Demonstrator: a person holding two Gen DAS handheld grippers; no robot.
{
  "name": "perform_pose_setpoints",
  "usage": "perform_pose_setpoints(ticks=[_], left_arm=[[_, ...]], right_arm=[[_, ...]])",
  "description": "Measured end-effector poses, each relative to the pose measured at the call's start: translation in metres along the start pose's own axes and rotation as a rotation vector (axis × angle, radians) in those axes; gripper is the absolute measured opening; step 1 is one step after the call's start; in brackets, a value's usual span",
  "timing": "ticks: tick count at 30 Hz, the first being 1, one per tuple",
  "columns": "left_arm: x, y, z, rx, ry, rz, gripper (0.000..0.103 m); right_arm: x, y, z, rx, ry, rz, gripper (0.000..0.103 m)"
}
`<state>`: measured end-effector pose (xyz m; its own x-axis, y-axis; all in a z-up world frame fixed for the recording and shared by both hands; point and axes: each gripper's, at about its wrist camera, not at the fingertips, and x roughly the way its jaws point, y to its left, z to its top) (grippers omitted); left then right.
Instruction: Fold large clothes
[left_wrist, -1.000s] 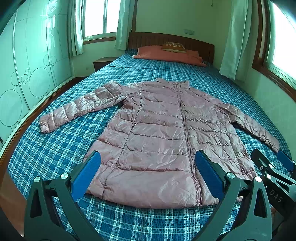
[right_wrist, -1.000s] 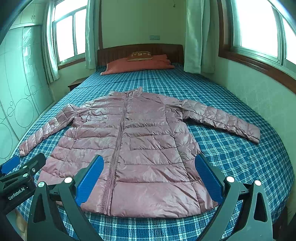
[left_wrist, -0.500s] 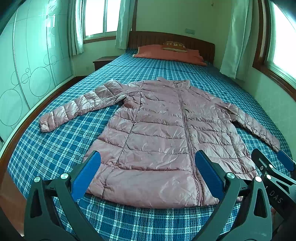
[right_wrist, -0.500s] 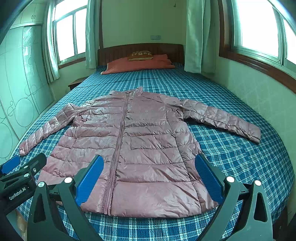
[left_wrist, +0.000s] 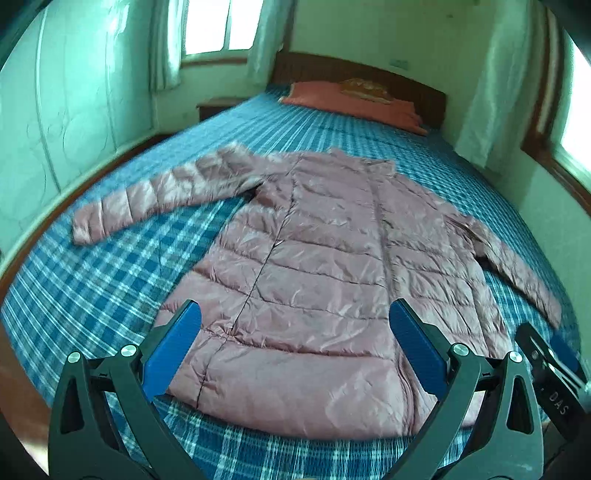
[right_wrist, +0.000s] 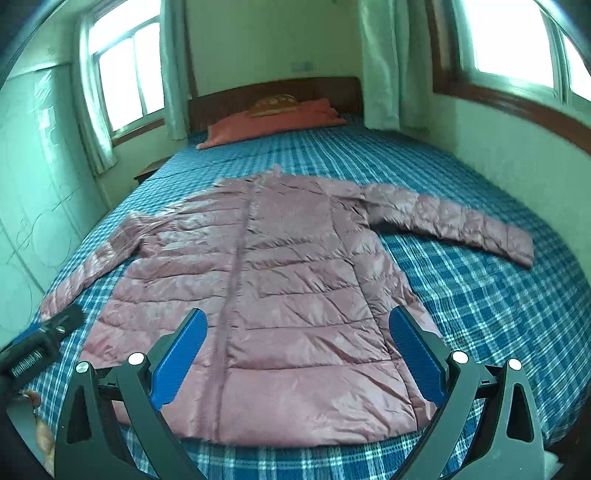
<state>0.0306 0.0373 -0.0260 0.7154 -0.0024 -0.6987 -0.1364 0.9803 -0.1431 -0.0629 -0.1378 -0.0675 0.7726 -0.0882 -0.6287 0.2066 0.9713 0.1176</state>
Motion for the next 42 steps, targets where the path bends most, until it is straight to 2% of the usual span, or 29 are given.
perform_pose_setpoints(ticks=[3, 7, 8, 9, 10, 11, 12, 16, 18, 21, 24, 29, 32, 38, 42], left_arm=[[0.034, 0.024, 0.009, -0.094, 0.083, -0.007, 0.101], [0.071, 0.059, 0.016, -0.222, 0.118, 0.051, 0.101], [0.081, 0.071, 0.018, -0.259, 0.124, 0.076, 0.097], [0.091, 0.081, 0.019, -0.29, 0.13, 0.098, 0.086], [0.098, 0.089, 0.021, -0.311, 0.138, 0.115, 0.077], [0.108, 0.098, 0.022, -0.338, 0.15, 0.133, 0.071], [0.116, 0.106, 0.024, -0.366, 0.159, 0.144, 0.07], [0.143, 0.137, 0.028, -0.46, 0.169, 0.208, 0.07], [0.153, 0.151, 0.031, -0.508, 0.164, 0.241, 0.07], [0.161, 0.167, 0.03, -0.584, 0.148, 0.268, 0.075], [0.161, 0.168, 0.033, -0.592, 0.107, 0.283, 0.081], [0.166, 0.162, 0.037, -0.573, 0.089, 0.33, 0.082], [0.161, 0.167, 0.032, -0.593, 0.051, 0.389, 0.082], [0.163, 0.181, 0.032, -0.611, 0.052, 0.438, 0.082], [0.165, 0.179, 0.031, -0.588, 0.054, 0.451, 0.084]], right_arm=[[0.031, -0.029, 0.005, 0.063, 0.047, -0.024, 0.098], [0.066, -0.072, 0.012, 0.172, 0.074, -0.039, 0.098], [0.075, -0.085, 0.014, 0.206, 0.078, -0.051, 0.098], [0.082, -0.095, 0.016, 0.231, 0.08, -0.058, 0.093], [0.09, -0.107, 0.018, 0.258, 0.085, -0.065, 0.083], [0.103, -0.127, 0.02, 0.303, 0.11, -0.071, 0.056], [0.112, -0.141, 0.022, 0.344, 0.124, -0.064, 0.052], [0.128, -0.198, 0.029, 0.51, 0.077, -0.005, 0.054], [0.132, -0.227, 0.031, 0.599, 0.033, 0.027, 0.068], [0.14, -0.272, 0.031, 0.745, -0.038, 0.054, 0.07], [0.151, -0.313, 0.028, 0.866, -0.097, 0.052, 0.07], [0.161, -0.346, 0.023, 0.976, -0.18, 0.032, 0.07], [0.161, -0.354, 0.024, 1.005, -0.245, 0.038, 0.07], [0.157, -0.373, 0.023, 1.077, -0.348, 0.027, 0.069], [0.151, -0.372, 0.016, 1.101, -0.363, 0.018, 0.069]])
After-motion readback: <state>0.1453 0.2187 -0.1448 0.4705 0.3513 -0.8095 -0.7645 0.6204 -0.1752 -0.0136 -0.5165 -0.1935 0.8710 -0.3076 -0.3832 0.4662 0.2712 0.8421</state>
